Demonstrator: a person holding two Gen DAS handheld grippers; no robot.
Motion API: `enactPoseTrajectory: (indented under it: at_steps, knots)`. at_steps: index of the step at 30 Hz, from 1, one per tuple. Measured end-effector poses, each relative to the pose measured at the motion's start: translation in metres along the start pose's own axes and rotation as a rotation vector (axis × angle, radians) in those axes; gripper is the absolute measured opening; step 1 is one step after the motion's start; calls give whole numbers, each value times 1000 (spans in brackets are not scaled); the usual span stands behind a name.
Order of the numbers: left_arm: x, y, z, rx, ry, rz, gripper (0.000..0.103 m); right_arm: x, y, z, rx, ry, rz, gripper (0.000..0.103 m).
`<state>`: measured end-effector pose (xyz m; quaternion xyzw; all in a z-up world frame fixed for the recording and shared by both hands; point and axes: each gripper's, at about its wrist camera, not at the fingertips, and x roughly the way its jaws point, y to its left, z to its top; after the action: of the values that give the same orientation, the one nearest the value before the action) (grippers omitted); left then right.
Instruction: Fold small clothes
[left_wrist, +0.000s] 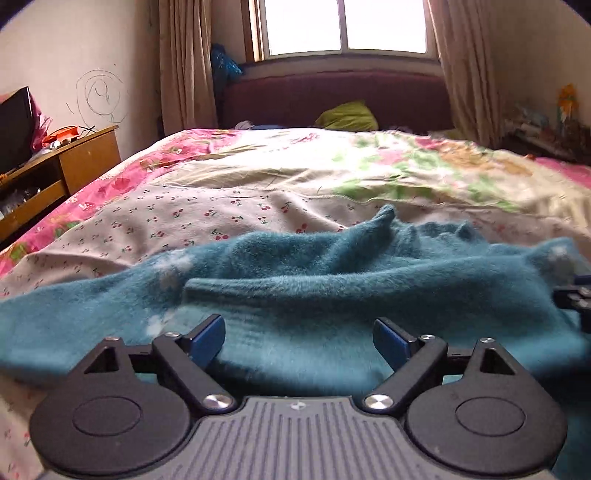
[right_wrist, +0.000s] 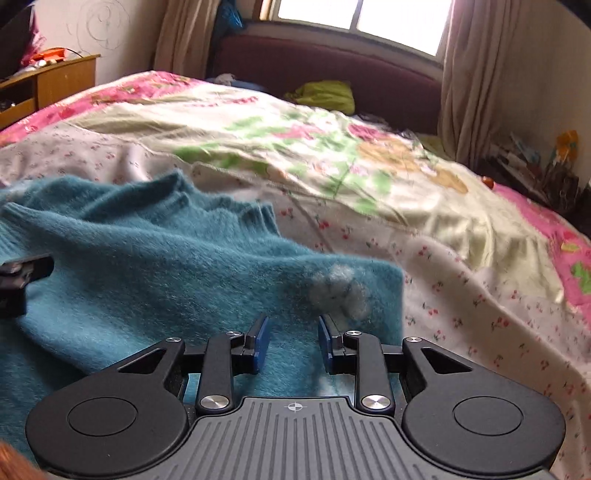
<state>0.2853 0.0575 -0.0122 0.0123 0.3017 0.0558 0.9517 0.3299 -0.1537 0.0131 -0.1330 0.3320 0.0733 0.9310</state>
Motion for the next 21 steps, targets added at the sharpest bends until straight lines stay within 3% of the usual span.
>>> enactPoseTrajectory:
  at_steps: [5,8,11,16,19,21]
  knots:
    - [-34,23,-23,-75,29,20,98,-26,56,27,-157,-108,211,30]
    - [-41,32,-30,-116,10,-33,98,-19,98,45,-296,-118,312,31]
    - [-40,30,-33,-96,-13,-49,98,2,123,60,-372,-82,358,32]
    - [-31,39,-37,-135,-18,-106,98,40,133,79,-373,-13,433,49]
    - [-31,45,-38,-171,-34,-137,98,58,139,77,-392,39,436,48]
    - [-30,46,-39,-176,-35,-141,99,65,141,72,-366,77,454,40]
